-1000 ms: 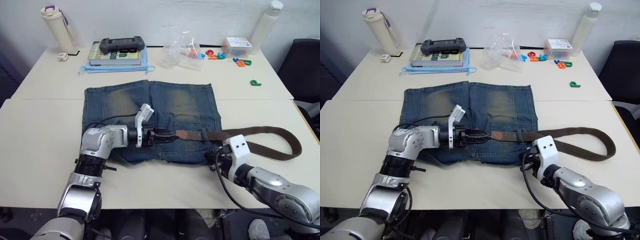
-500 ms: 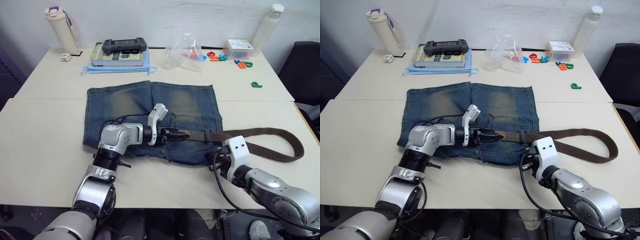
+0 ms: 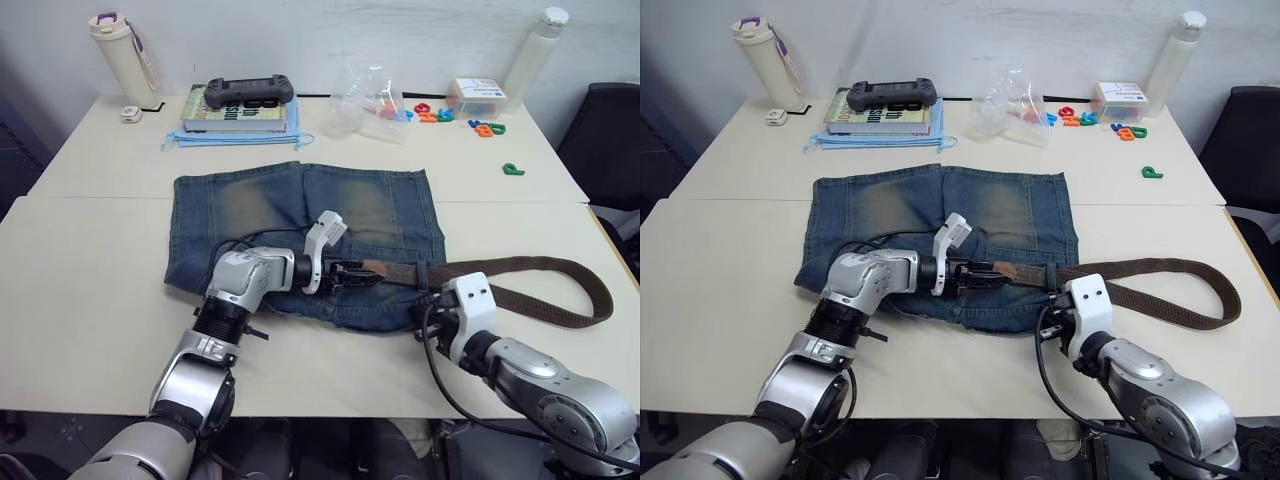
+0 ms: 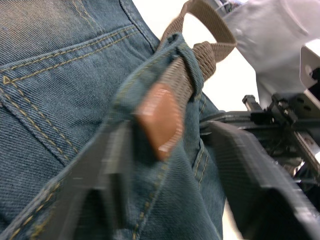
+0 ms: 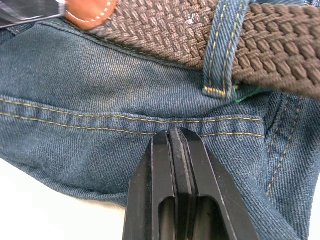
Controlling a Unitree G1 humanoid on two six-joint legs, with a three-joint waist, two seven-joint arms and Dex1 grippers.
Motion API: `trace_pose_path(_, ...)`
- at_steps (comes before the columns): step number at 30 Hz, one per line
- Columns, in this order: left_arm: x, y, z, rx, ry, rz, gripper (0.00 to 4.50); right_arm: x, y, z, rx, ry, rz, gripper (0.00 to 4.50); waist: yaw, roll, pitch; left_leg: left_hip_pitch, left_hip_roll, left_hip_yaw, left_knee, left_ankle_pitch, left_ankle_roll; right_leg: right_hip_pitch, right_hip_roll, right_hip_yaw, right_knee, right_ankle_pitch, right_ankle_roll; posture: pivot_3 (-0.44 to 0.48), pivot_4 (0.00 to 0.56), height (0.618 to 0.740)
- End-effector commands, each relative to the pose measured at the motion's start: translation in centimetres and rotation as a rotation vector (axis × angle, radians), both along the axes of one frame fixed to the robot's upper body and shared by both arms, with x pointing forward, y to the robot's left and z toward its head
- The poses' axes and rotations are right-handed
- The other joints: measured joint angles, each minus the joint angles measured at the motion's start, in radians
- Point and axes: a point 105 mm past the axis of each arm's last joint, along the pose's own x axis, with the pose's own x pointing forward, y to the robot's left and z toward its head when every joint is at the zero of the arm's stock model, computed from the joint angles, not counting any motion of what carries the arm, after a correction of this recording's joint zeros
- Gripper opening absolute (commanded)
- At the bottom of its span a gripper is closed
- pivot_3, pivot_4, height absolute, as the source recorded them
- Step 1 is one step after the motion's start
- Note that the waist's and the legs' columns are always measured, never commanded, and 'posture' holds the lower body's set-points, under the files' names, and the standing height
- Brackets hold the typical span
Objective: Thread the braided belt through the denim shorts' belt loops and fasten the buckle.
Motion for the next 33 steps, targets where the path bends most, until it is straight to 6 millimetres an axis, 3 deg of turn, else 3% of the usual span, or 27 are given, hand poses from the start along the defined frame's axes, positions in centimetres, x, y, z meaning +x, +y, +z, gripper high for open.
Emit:
trace_pose_path(1, -0.4, -1.1, 0.3, -0.064, 0.061, -0.015, 0.89, -0.7, 1.3, -0.5, 0.019, 0.033, 0.053, 0.0, 0.0, 0.0, 0.0, 0.0, 0.0, 0.0, 0.0, 0.0, 0.0, 0.0, 0.0, 0.0, 0.0, 0.0, 0.0, 0.0, 0.15, 0.667)
trace_pose_path(2, -0.5, -1.2, 0.4, -0.072, 0.066, -0.015, 0.51, -0.7, 1.3, -0.5, 0.019, 0.034, 0.054, 0.0, 0.0, 0.0, 0.0, 0.0, 0.0, 0.0, 0.0, 0.0, 0.0, 0.0, 0.0, 0.0, 0.0, 0.0, 0.0, 0.0, 0.15, 0.667)
trace_pose_path(7, -0.6, -1.3, 0.3, -0.069, 0.07, -0.016, 0.51, -0.8, 1.4, -0.5, 0.02, 0.035, 0.057, 0.0, -0.001, 0.0, 0.0, 0.0, 0.0, 0.0, 0.0, 0.0, 0.0, 0.0, 0.0, 0.0, 0.0, 0.0, 0.0, 0.0, 0.15, 0.667)
trace_pose_path(11, -0.7, -0.3, 1.1, -0.085, 0.043, -0.023, 0.51, -0.7, 1.5, -0.4, 0.017, 0.033, 0.058, 0.0, -0.002, 0.0, 0.0, 0.0, 0.0, 0.0, 0.0, 0.0, 0.0, 0.0, 0.0, 0.0, 0.0, 0.0, 0.0, 0.0, 0.15, 0.667)
trace_pose_path(15, -1.2, 2.2, 2.6, -0.12, 0.022, -0.029, 0.51, -0.7, 1.2, -0.5, 0.003, 0.036, 0.046, 0.0, -0.006, 0.0, 0.0, 0.0, 0.0, 0.0, -0.003, 0.0, -0.001, -0.002, 0.0, 0.0, 0.0, 0.0, 0.0, 0.0, 0.15, 0.667)
trace_pose_path(20, -3.3, 5.5, 6.0, -0.214, -0.059, -0.069, 0.51, -0.7, 0.7, -0.8, -0.011, 0.046, 0.024, 0.0, -0.011, 0.001, 0.0, -0.002, 0.0, 0.0, -0.006, 0.005, -0.009, -0.006, 0.0, 0.0, 0.0, 0.0, -0.001, 0.0, 0.15, 0.667)
trace_pose_path(27, -4.7, 7.2, 7.0, -0.145, -0.184, -0.051, 0.51, -0.5, 0.9, -0.9, -0.006, 0.048, 0.022, 0.0, -0.023, 0.001, 0.001, -0.002, 0.0, 0.001, -0.009, 0.006, -0.01, -0.007, 0.0, 0.001, 0.001, 0.0, -0.002, 0.0, 0.15, 0.667)
trace_pose_path(33, -2.4, 12.1, 5.6, -0.073, -0.169, 0.167, 0.51, -0.3, 0.9, -1.0, -0.007, 0.052, 0.025, 0.0, -0.027, 0.001, 0.001, -0.001, 0.0, 0.001, -0.01, 0.007, -0.009, -0.008, 0.001, 0.002, 0.001, 0.001, -0.002, 0.0, 0.15, 0.667)
